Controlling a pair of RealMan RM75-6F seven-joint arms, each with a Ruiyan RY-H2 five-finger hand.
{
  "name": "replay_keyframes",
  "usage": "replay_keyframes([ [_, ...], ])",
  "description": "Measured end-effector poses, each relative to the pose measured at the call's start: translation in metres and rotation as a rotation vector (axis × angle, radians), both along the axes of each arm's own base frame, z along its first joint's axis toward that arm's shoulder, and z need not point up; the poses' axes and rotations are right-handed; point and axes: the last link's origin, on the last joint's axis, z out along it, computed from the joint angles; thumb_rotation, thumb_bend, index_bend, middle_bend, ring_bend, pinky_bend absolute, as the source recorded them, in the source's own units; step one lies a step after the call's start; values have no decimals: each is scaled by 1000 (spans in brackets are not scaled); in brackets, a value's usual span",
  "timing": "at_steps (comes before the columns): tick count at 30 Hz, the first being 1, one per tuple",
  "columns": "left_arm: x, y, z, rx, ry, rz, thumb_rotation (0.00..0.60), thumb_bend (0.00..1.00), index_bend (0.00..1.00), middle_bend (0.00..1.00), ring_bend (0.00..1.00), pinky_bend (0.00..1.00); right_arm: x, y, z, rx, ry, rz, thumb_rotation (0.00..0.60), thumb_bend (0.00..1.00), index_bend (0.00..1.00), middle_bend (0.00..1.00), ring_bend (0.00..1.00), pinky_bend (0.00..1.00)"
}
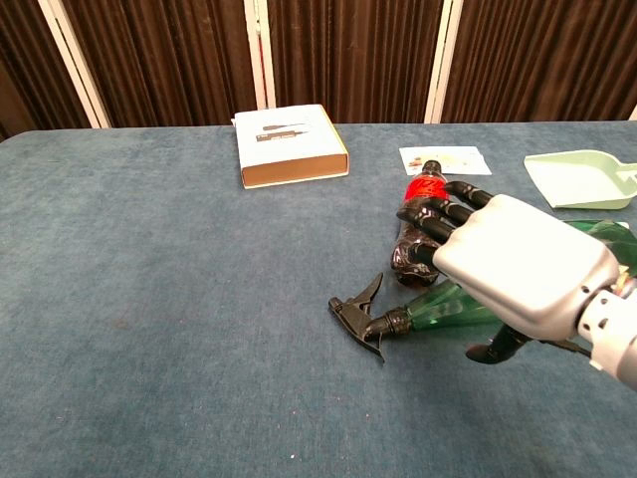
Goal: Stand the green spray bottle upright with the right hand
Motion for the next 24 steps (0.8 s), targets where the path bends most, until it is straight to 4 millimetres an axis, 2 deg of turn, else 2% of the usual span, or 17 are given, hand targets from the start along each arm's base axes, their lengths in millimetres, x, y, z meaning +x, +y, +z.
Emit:
replay_keyframes([
  [10,-5,8,-4,-7,17,49,600,47,49,57,41,0,-12,-19,-1,6,9,-24,600,187,319,0,0,0],
  [24,-6,15,-12,-33,33,75,600,50,37,54,41,0,-37,-37,3,16,23,-79,600,188,332,0,0,0],
])
